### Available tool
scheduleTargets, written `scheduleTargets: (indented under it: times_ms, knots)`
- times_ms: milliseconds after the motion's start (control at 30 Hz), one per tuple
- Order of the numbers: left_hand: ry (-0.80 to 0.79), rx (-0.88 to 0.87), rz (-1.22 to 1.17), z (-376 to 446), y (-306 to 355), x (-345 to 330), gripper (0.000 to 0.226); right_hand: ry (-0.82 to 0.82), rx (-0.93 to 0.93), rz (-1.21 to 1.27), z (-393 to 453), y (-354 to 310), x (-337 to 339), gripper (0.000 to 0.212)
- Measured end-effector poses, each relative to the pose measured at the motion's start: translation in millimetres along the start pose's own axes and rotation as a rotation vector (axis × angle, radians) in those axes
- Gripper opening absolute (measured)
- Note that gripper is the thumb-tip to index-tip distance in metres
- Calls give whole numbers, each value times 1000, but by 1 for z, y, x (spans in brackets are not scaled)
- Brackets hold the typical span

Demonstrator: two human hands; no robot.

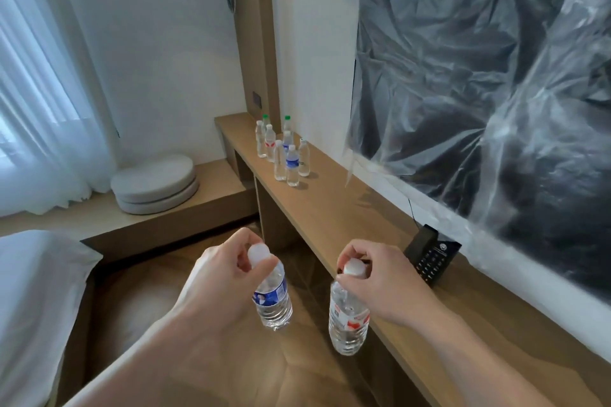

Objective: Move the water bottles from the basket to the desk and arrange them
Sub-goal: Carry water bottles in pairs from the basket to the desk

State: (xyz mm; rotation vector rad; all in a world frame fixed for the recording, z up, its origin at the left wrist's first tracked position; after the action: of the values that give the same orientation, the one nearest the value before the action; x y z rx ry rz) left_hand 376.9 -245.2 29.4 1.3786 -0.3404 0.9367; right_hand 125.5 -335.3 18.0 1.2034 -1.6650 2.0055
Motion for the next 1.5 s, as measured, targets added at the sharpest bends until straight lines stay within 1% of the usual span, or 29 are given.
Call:
scheduleTargets:
  times_ms: [167,267,467,567,733,833,900,1067,1300,1433,1500]
  knots:
    - [36,28,-1,71,-22,2,19,-36,28,-19,88,-8,-6,17]
    - [50,33,9,113,-36,3,19,-27,35,-33,132,-11,-11,18]
    - [12,14,-3,198,-79,-5,19,-4,-9,-14,214,-12,-26,16]
    - [-37,9,-33,242,-105,-14,18,9,-57,-46,255,-10,-41,15]
    - [-149,-35,-13,317,-148,-30,18,30,-175,-42,314,-1,-61,15]
    - [-242,-59,-18,371,-168,-43,20,60,-253,-21,347,6,-70,14]
    - [-275,-84,-13,404,-179,-54,22,94,-286,-30,371,15,-76,13]
    - [-373,-116,36,471,-194,-89,27,124,-383,46,416,37,-85,11]
    - [-451,-161,149,573,-201,-151,31,141,-477,85,498,73,-86,14]
    - [-533,-229,252,624,-201,-190,32,139,-502,87,551,93,-90,15]
    - [-543,-227,295,649,-201,-209,31,141,-506,75,577,101,-91,15]
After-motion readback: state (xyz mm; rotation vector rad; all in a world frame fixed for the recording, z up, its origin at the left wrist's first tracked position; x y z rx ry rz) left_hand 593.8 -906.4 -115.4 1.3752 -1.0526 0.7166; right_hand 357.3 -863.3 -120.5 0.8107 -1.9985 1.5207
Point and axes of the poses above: each hand's wrist, its own z-axis towards the middle knuckle, its own x-axis out of the back of the hand, y = z × x, the point moved 1 cm from there along z, towards the middle knuckle, and after that the axes turned 5 degrees about -x, right-handed, at the moved point
